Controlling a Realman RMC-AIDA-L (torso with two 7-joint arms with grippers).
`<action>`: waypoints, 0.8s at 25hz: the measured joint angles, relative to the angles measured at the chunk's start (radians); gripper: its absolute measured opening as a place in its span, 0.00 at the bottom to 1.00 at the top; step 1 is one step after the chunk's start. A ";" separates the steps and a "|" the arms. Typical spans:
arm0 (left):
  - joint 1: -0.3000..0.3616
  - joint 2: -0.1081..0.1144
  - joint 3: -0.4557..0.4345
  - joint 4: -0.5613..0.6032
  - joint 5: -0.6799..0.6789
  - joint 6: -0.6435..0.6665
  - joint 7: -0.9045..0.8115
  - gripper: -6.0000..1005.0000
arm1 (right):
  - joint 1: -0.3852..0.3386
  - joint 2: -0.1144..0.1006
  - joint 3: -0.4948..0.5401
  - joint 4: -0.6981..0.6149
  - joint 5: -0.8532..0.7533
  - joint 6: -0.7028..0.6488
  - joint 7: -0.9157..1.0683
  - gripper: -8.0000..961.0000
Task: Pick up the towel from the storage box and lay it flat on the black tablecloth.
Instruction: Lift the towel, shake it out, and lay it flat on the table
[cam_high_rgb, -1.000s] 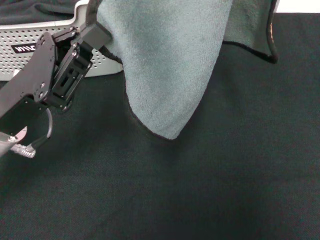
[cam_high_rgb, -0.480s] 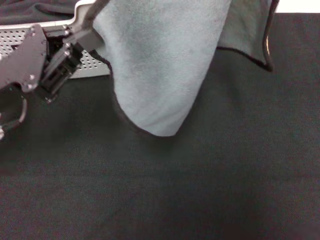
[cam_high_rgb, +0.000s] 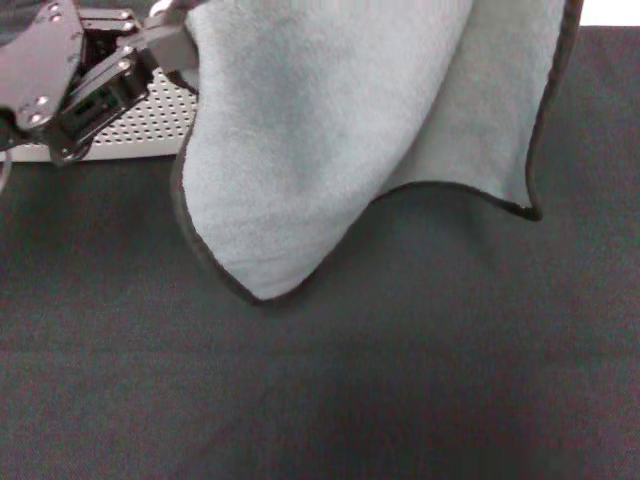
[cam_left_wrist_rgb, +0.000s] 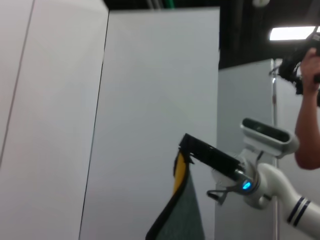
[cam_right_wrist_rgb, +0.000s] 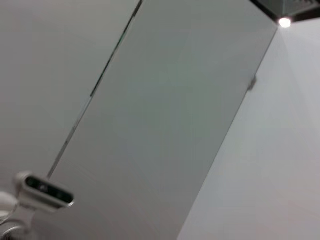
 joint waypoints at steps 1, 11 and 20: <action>-0.007 -0.035 -0.109 0.078 0.128 0.000 -0.095 0.03 | -0.005 0.000 -0.003 0.001 -0.004 0.000 0.001 0.02; -0.012 -0.053 -0.258 0.263 0.276 -0.001 -0.313 0.03 | -0.047 -0.001 -0.008 0.028 -0.058 -0.026 0.009 0.01; -0.016 -0.058 -0.310 0.444 0.383 -0.014 -0.441 0.03 | -0.055 -0.001 -0.009 0.033 -0.125 -0.049 0.037 0.01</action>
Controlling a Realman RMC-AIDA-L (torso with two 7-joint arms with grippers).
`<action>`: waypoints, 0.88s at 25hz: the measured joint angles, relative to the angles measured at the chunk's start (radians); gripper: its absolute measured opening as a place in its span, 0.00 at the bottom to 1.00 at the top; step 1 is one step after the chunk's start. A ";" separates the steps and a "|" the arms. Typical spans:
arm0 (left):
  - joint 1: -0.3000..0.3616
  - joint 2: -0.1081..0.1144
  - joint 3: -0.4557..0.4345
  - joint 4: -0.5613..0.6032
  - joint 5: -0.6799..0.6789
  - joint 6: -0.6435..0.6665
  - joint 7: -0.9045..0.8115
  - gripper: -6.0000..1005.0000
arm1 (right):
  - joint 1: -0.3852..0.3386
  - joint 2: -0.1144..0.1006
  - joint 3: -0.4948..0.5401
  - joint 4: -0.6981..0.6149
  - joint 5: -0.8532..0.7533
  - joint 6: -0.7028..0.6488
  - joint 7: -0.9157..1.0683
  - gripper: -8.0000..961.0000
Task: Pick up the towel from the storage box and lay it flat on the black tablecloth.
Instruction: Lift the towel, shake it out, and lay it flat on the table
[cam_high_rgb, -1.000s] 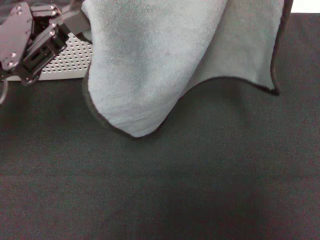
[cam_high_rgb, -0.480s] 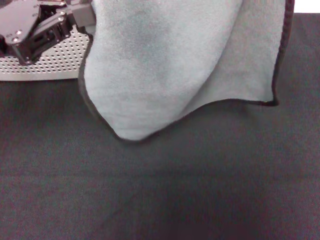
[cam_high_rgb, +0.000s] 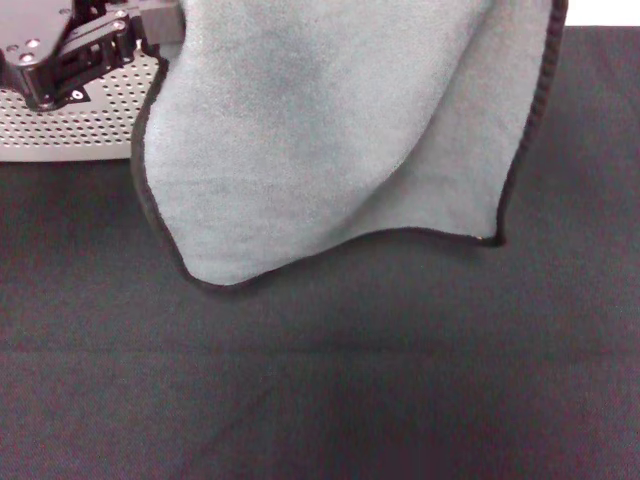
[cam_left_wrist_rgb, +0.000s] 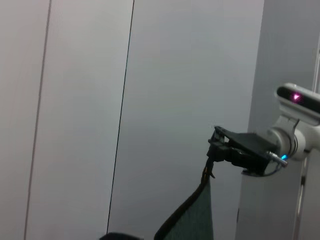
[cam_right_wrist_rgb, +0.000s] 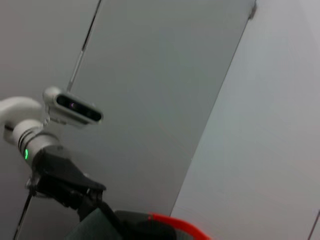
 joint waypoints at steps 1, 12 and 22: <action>0.000 0.000 0.000 0.000 0.000 0.000 0.000 0.03 | 0.000 0.000 0.002 -0.003 -0.004 -0.002 0.004 0.02; 0.004 -0.020 -0.043 0.188 0.072 -0.013 -0.109 0.03 | -0.006 -0.013 0.029 -0.045 -0.050 -0.008 0.047 0.02; 0.002 -0.052 -0.037 0.330 0.111 -0.037 -0.152 0.03 | -0.005 -0.011 0.049 -0.134 -0.104 -0.014 0.086 0.01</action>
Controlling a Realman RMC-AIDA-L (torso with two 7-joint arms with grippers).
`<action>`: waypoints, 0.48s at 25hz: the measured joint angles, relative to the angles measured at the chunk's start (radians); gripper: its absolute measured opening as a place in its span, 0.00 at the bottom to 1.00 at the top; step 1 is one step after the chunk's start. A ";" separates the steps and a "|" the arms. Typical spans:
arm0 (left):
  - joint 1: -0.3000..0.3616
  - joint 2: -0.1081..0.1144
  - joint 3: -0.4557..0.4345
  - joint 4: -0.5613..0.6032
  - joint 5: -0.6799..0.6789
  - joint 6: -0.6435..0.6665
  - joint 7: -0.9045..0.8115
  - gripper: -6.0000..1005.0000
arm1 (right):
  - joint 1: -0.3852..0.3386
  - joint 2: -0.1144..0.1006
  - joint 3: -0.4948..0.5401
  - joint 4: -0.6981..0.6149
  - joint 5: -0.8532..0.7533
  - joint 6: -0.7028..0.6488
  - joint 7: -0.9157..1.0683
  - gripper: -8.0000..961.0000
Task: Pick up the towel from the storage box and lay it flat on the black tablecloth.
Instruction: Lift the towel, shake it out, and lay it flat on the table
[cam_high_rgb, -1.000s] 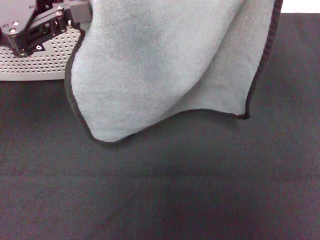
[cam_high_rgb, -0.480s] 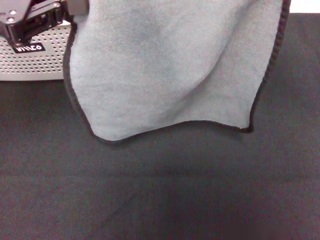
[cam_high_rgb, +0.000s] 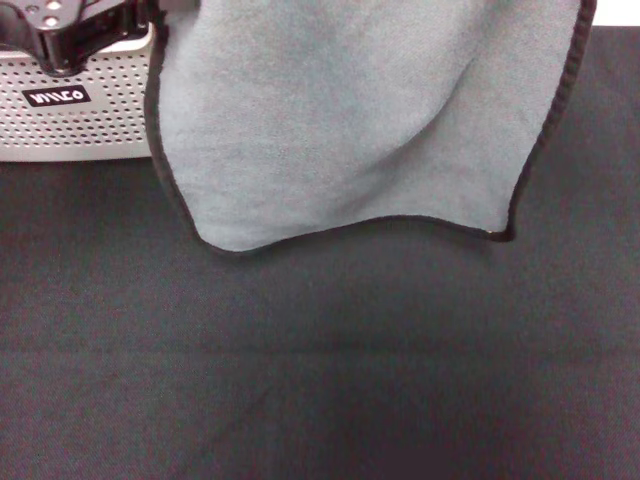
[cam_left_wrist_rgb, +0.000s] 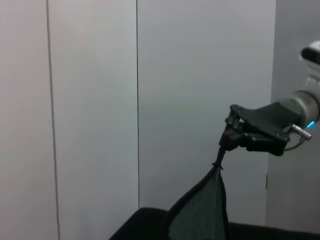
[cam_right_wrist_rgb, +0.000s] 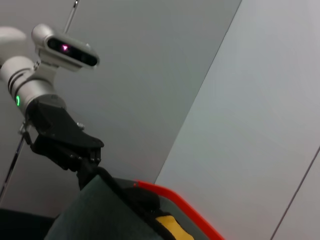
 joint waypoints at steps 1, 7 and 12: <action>0.000 -0.002 0.000 0.013 0.008 0.000 -0.008 0.03 | 0.000 0.001 0.000 -0.004 -0.004 0.000 0.000 0.01; 0.000 -0.017 -0.005 0.086 0.075 -0.016 -0.054 0.03 | 0.000 0.000 0.001 -0.013 -0.014 0.001 0.001 0.01; -0.001 -0.007 -0.011 0.103 0.109 -0.028 -0.068 0.03 | 0.000 -0.001 0.009 -0.014 -0.029 -0.001 0.002 0.01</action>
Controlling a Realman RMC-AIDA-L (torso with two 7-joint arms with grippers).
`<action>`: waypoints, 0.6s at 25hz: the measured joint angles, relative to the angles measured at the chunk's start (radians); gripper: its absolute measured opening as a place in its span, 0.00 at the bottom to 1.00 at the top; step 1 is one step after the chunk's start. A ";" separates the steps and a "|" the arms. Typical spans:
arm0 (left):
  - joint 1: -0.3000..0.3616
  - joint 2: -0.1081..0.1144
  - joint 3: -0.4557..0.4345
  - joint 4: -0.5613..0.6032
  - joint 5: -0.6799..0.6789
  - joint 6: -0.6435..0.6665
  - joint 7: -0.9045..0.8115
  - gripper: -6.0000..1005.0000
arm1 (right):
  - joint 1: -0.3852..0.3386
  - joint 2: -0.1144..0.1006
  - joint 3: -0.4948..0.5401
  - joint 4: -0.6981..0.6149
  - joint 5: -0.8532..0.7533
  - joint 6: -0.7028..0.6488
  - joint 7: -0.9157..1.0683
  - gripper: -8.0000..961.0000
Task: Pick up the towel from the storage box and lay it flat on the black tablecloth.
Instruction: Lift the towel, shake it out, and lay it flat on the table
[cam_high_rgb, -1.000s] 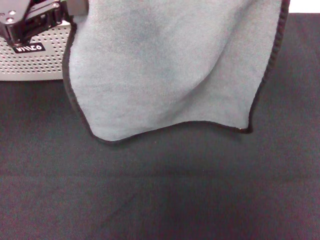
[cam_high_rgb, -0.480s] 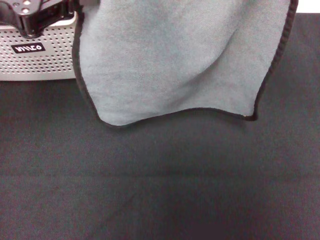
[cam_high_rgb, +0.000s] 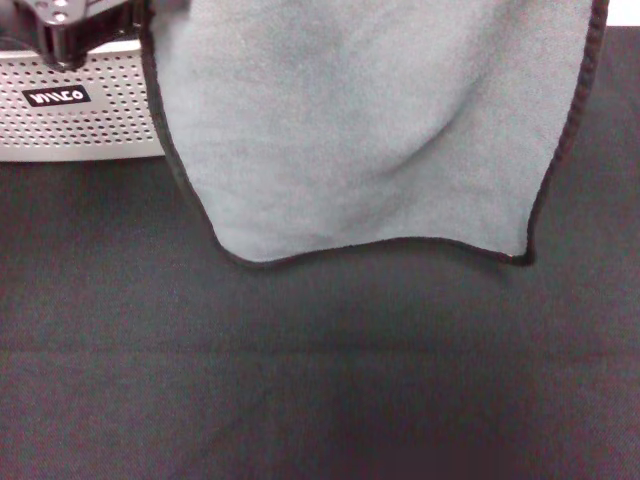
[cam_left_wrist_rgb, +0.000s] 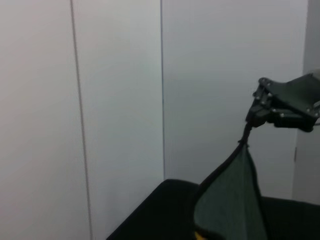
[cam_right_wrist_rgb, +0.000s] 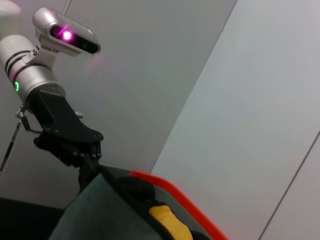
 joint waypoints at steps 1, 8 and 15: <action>0.000 0.002 -0.006 0.000 0.001 -0.001 0.000 0.03 | 0.000 0.001 0.001 0.000 -0.001 0.000 0.000 0.01; 0.004 0.005 -0.046 0.003 0.001 -0.002 -0.001 0.03 | -0.007 0.003 0.002 -0.003 -0.004 -0.010 0.005 0.02; 0.040 -0.015 -0.039 0.046 -0.014 0.031 0.001 0.03 | -0.018 0.012 -0.011 -0.020 0.003 -0.045 0.016 0.02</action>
